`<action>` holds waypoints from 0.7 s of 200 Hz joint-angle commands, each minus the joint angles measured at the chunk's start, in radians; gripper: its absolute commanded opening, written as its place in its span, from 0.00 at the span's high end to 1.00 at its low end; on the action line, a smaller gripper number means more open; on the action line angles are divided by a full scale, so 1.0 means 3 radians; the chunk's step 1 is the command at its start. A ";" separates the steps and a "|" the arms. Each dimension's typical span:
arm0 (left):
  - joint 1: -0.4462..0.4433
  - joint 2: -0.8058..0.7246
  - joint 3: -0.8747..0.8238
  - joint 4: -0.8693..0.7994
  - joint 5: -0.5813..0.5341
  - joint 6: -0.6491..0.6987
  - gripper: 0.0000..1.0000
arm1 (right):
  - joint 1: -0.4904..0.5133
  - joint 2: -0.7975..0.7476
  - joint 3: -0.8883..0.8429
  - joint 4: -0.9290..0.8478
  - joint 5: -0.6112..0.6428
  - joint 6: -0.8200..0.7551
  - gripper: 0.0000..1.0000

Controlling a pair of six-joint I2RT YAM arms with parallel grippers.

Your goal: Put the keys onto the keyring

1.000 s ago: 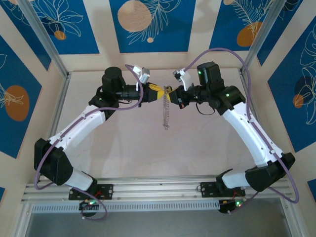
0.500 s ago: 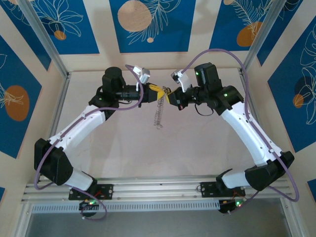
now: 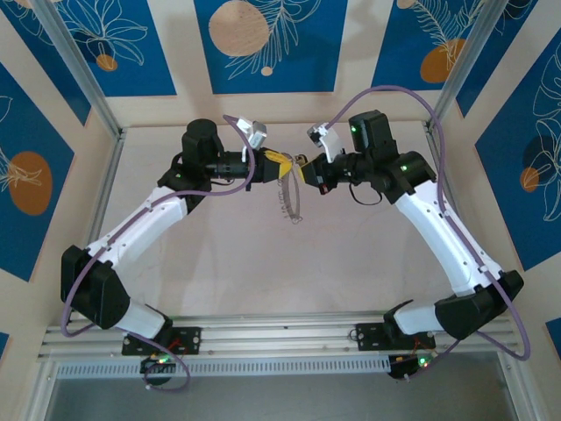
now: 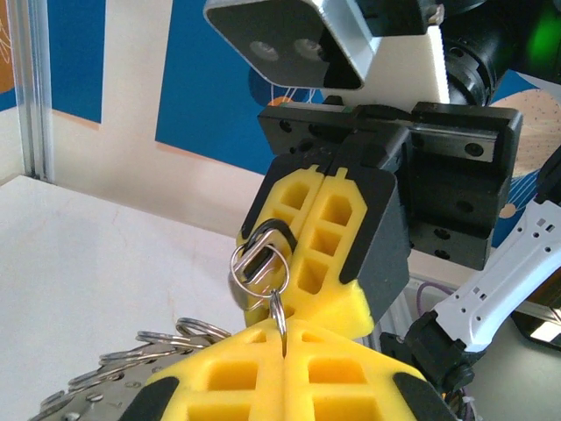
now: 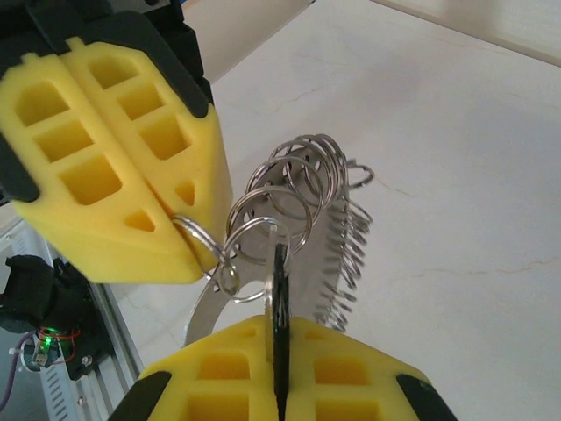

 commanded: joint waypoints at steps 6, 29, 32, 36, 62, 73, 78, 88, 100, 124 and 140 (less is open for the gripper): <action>-0.0035 -0.0026 0.0113 0.0061 0.0088 0.0059 1.00 | -0.0055 -0.0086 -0.0014 -0.0002 -0.0021 -0.0025 1.00; -0.0036 -0.0024 0.0113 0.0061 0.0085 0.0051 1.00 | -0.0022 -0.0041 0.0002 0.0015 -0.0082 -0.0011 1.00; -0.0035 -0.0028 0.0112 0.0061 0.0089 0.0055 1.00 | -0.0009 -0.0031 0.0008 0.0020 -0.0084 -0.0010 1.00; -0.0035 -0.0028 0.0113 0.0061 0.0088 0.0052 1.00 | -0.0001 -0.0021 0.0010 0.0017 -0.0084 -0.0013 1.00; -0.0041 -0.0026 0.0117 0.0053 0.0085 0.0054 1.00 | 0.0081 0.0045 0.0048 0.0019 -0.0082 -0.0024 1.00; -0.0042 -0.0024 0.0122 0.0051 0.0083 0.0054 1.00 | 0.0106 0.0067 0.0059 0.0026 -0.0079 -0.0028 1.00; -0.0042 -0.0026 0.0120 0.0051 0.0083 0.0056 1.00 | 0.0114 0.0077 0.0063 0.0025 -0.0082 -0.0029 1.00; -0.0046 -0.0023 0.0121 0.0050 0.0083 0.0060 1.00 | 0.0129 0.0096 0.0072 0.0023 -0.0080 -0.0030 1.00; -0.0047 -0.0021 0.0121 0.0050 0.0083 0.0060 1.00 | 0.0137 0.0106 0.0076 0.0014 -0.0070 -0.0035 1.00; -0.0047 -0.0021 0.0121 0.0049 0.0078 0.0064 1.00 | 0.0130 0.0097 0.0074 0.0004 -0.0026 -0.0052 1.00; -0.0047 -0.0014 0.0116 0.0055 0.0078 0.0061 1.00 | 0.0110 0.0082 0.0074 0.0002 -0.0011 -0.0050 1.00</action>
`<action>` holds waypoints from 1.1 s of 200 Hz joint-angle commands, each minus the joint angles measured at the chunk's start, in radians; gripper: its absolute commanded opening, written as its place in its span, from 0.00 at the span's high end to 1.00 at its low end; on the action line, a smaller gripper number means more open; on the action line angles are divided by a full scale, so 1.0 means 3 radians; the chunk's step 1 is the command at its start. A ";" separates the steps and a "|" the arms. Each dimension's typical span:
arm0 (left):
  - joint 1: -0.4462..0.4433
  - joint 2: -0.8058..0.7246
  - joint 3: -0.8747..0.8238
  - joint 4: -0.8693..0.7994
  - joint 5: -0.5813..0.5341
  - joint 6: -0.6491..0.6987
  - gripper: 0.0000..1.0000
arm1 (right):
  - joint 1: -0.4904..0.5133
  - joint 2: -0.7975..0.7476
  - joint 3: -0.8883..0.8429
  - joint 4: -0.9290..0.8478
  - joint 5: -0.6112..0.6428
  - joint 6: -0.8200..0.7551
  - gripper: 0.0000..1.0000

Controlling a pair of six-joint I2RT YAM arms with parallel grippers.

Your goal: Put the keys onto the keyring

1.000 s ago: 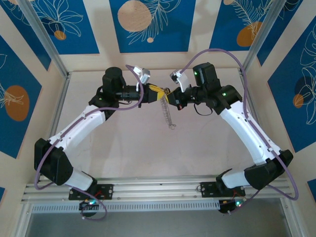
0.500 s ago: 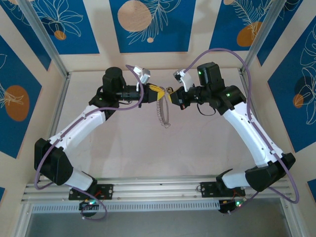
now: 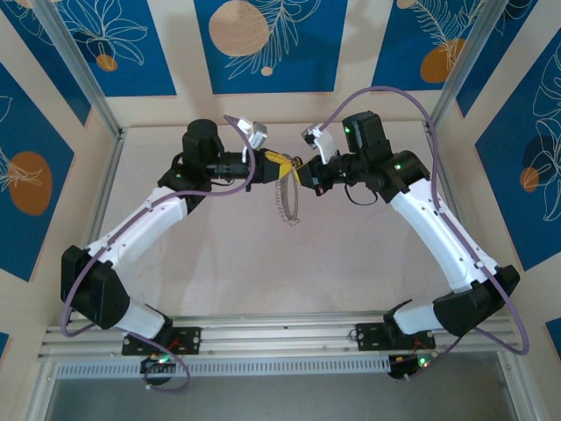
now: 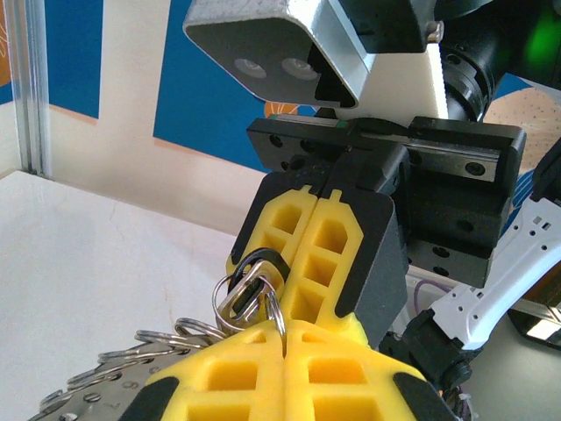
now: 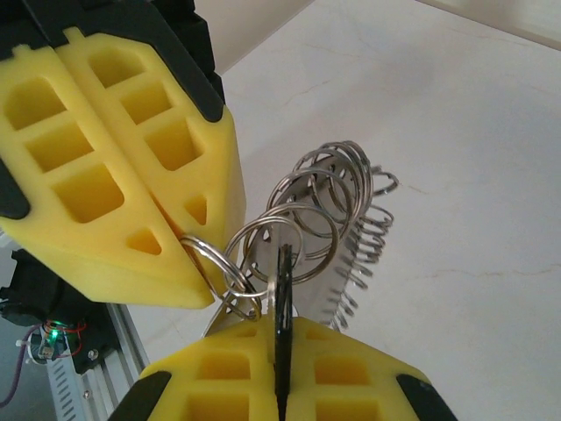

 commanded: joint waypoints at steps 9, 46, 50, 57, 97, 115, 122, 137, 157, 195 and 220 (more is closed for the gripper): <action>-0.0041 -0.0013 0.0109 0.0085 0.0074 0.0061 1.00 | -0.0011 -0.0014 0.0078 -0.0026 0.0014 -0.0052 1.00; -0.0041 -0.0007 0.0059 0.0034 0.0043 0.0122 1.00 | -0.0108 -0.0015 0.0157 -0.0157 0.0088 -0.0086 1.00; -0.0041 -0.0004 0.0050 0.0030 0.0039 0.0127 1.00 | -0.0120 -0.0019 0.0164 -0.0171 0.0095 -0.0092 1.00; -0.0041 -0.0003 0.0034 0.0028 0.0038 0.0134 1.00 | -0.0134 -0.0014 0.0175 -0.0192 0.0103 -0.0101 1.00; -0.0041 0.0028 -0.0046 0.0063 0.0048 0.0143 1.00 | -0.0168 0.0050 0.0278 -0.0281 0.0146 -0.0127 1.00; -0.0039 0.0028 -0.0095 0.0129 0.0015 0.0122 1.00 | -0.0176 0.0116 0.0349 -0.0300 0.0147 -0.0132 1.00; -0.0040 0.0019 -0.0126 0.0176 -0.0028 0.0100 1.00 | -0.0176 0.0145 0.0376 -0.0316 0.0149 -0.0142 1.00; -0.0036 -0.0001 -0.0193 0.0259 -0.0101 0.0072 0.87 | -0.0186 0.0226 0.0453 -0.0348 0.0153 -0.0146 1.00; -0.0022 -0.0044 -0.0284 0.0361 -0.0235 0.0034 0.65 | -0.0194 0.0339 0.0541 -0.0376 0.0142 -0.0162 1.00; 0.0055 -0.0226 -0.0544 0.0568 -0.0550 -0.0058 0.48 | -0.0217 0.0602 0.0673 -0.0383 0.0134 -0.0173 1.00; 0.0149 -0.0395 -0.0743 0.0672 -0.0808 -0.0131 0.45 | -0.0226 0.0867 0.0806 -0.0363 0.0147 -0.0182 1.00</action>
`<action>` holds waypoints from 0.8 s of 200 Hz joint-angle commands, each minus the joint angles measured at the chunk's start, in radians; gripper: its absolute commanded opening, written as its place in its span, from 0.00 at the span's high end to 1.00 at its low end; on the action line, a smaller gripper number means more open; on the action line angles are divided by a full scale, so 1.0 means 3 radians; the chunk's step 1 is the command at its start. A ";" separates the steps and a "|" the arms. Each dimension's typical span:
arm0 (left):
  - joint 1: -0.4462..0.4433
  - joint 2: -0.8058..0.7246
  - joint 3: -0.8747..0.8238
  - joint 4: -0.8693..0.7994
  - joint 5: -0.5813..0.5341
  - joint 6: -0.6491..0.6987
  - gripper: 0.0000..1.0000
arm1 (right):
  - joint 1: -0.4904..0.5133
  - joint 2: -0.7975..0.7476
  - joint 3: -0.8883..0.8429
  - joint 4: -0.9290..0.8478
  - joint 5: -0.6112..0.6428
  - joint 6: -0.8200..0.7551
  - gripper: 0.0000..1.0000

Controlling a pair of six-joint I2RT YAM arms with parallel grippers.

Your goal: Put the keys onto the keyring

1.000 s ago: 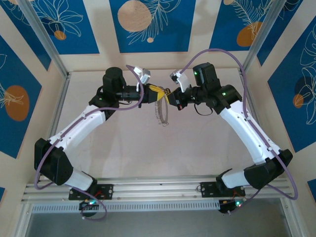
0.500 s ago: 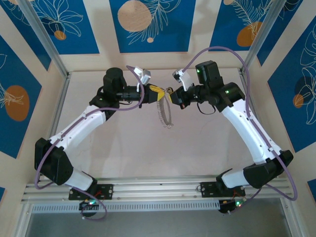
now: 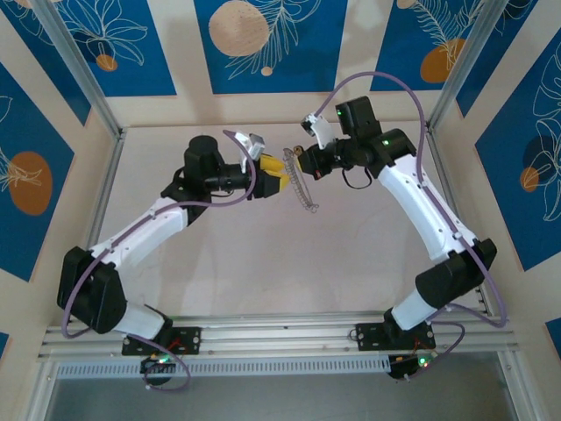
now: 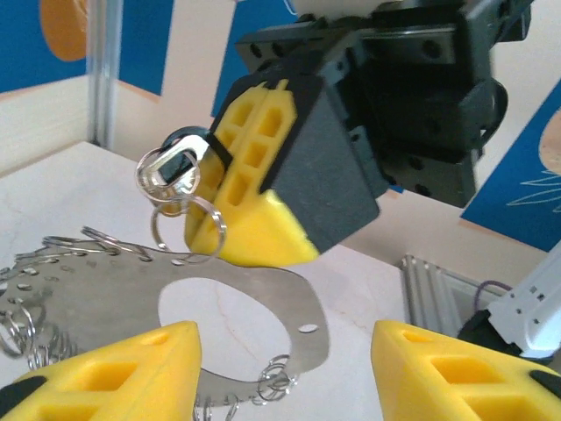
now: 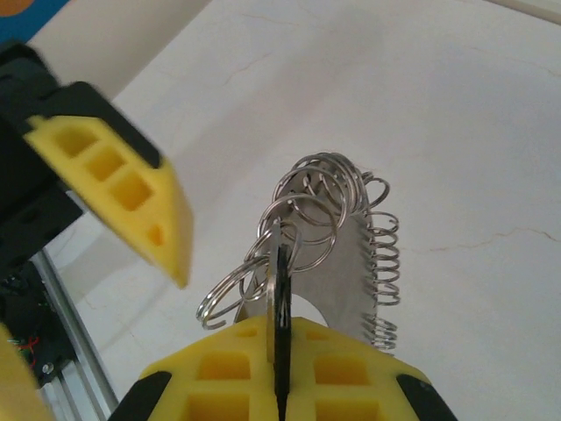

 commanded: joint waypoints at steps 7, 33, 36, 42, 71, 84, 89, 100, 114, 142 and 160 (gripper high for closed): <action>0.0124 -0.0293 -0.0189 0.0280 -0.0393 -0.0113 0.44 | -0.0016 0.0284 0.0262 0.0016 -0.0014 -0.0059 1.00; 0.0229 -0.0450 -0.0379 0.0343 -0.0631 -0.0177 0.41 | -0.0013 0.0669 0.0567 0.0026 -0.0036 -0.0051 1.00; 0.0241 -0.0468 -0.0397 0.0348 -0.0653 -0.0186 0.41 | -0.0011 0.0719 0.0611 0.0028 -0.0039 -0.0046 1.00; 0.0258 -0.0493 -0.0431 0.0348 -0.0682 -0.0190 0.40 | -0.0011 0.0819 0.0707 0.0023 -0.0049 -0.0037 1.00; 0.0331 -0.0550 -0.0516 0.0326 -0.0764 -0.0205 0.39 | -0.0008 0.1356 0.1298 0.0020 -0.0139 0.0065 1.00; 0.0353 -0.0541 -0.0533 0.0310 -0.0768 -0.0212 0.39 | -0.0010 0.1611 0.1558 0.0027 -0.0170 0.0147 1.00; 0.0363 -0.0542 -0.0537 0.0306 -0.0760 -0.0218 0.39 | -0.0008 0.1711 0.1652 0.0036 -0.0179 0.0188 1.00; 0.0374 -0.0537 -0.0543 0.0284 -0.0752 -0.0224 0.39 | -0.0016 0.1901 0.1808 0.0078 -0.0189 0.0293 1.00; 0.0379 -0.0542 -0.0536 0.0253 -0.0741 -0.0233 0.39 | -0.0048 0.2100 0.1902 0.0164 -0.0192 0.0449 1.00; 0.0379 -0.0571 -0.0525 0.0213 -0.0736 -0.0266 0.38 | -0.0155 0.2251 0.1634 0.0490 -0.0146 0.0781 1.00; 0.0379 -0.0582 -0.0515 0.0187 -0.0726 -0.0285 0.39 | -0.0228 0.2155 0.1195 0.0752 -0.0072 0.0902 1.00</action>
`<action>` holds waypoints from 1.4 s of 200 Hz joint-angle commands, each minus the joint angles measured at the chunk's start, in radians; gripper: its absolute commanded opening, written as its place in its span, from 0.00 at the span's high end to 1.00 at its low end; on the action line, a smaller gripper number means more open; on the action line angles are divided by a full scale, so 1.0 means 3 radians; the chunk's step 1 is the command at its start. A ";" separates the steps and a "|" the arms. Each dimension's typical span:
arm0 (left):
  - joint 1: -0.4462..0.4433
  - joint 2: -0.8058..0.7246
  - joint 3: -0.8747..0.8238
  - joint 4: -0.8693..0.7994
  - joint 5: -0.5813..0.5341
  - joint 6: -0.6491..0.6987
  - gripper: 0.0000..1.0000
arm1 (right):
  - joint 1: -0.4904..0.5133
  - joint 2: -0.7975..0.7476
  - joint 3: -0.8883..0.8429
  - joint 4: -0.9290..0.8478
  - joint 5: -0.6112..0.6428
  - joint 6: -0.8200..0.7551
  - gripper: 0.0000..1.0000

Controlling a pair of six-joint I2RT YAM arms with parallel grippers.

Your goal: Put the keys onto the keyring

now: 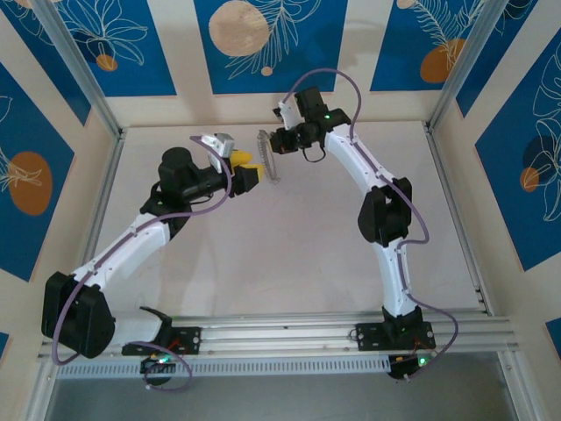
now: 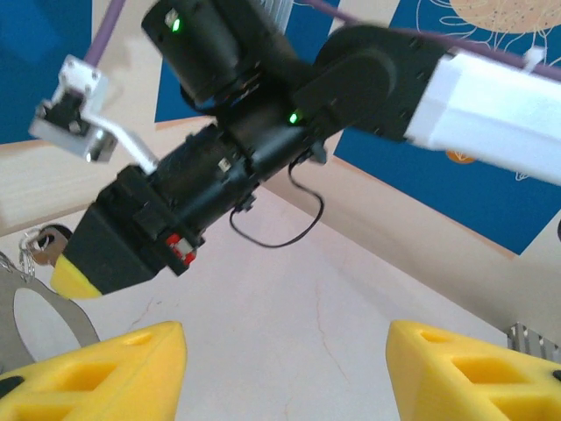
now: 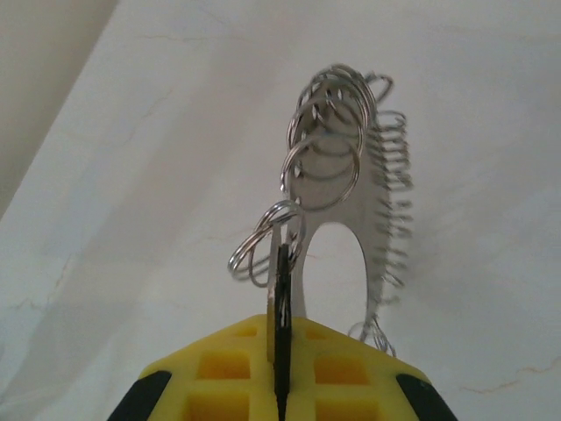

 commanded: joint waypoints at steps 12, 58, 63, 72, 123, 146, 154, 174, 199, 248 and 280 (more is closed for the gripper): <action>0.0033 -0.0087 0.0006 -0.0059 -0.0009 -0.0061 0.38 | -0.0167 -0.0208 -0.0658 0.0514 0.0024 0.0376 1.00; 0.0037 -0.0104 0.0049 -0.0430 0.0019 0.0082 0.39 | -0.0241 -0.0801 -0.1980 0.1034 0.0044 0.0548 1.00; 0.0035 -0.0103 0.0042 -0.0448 0.0005 0.0097 0.39 | -0.0242 -0.0849 -0.2100 0.1088 0.0044 0.0568 1.00; 0.0034 -0.0102 0.0028 -0.0473 0.0004 0.0093 0.39 | -0.0244 -0.0934 -0.2328 0.1185 0.0026 0.0614 1.00; 0.0032 -0.0134 -0.0127 -0.0415 0.0045 0.0002 0.38 | -0.0222 -0.1276 -0.3228 0.1544 0.0029 0.0745 1.00; 0.0032 -0.0195 -0.0165 -0.0433 0.0082 0.0010 0.38 | -0.0220 -0.1394 -0.3503 0.1597 0.0107 0.0753 1.00; 0.0032 -0.0216 -0.0175 -0.0449 0.0086 0.0016 0.38 | -0.0221 -0.1433 -0.3589 0.1613 0.0120 0.0755 1.00; 0.0032 -0.0256 -0.0180 -0.0494 0.0108 0.0024 0.38 | -0.0217 -0.1547 -0.3807 0.1647 0.0191 0.0760 1.00; 0.0032 -0.0282 -0.0188 -0.0538 0.0102 0.0037 0.37 | -0.0254 -0.1757 -0.4076 0.1577 0.0460 0.0758 0.77; 0.0032 -0.0365 -0.0204 -0.0612 0.0037 0.0037 0.23 | -0.0536 -0.2521 -0.4541 0.1439 0.0691 0.0856 0.44; 0.0036 -0.0530 -0.0246 -0.0741 -0.0200 0.0067 0.00 | -0.0694 -0.3105 -0.4536 0.1226 0.0807 0.0876 0.18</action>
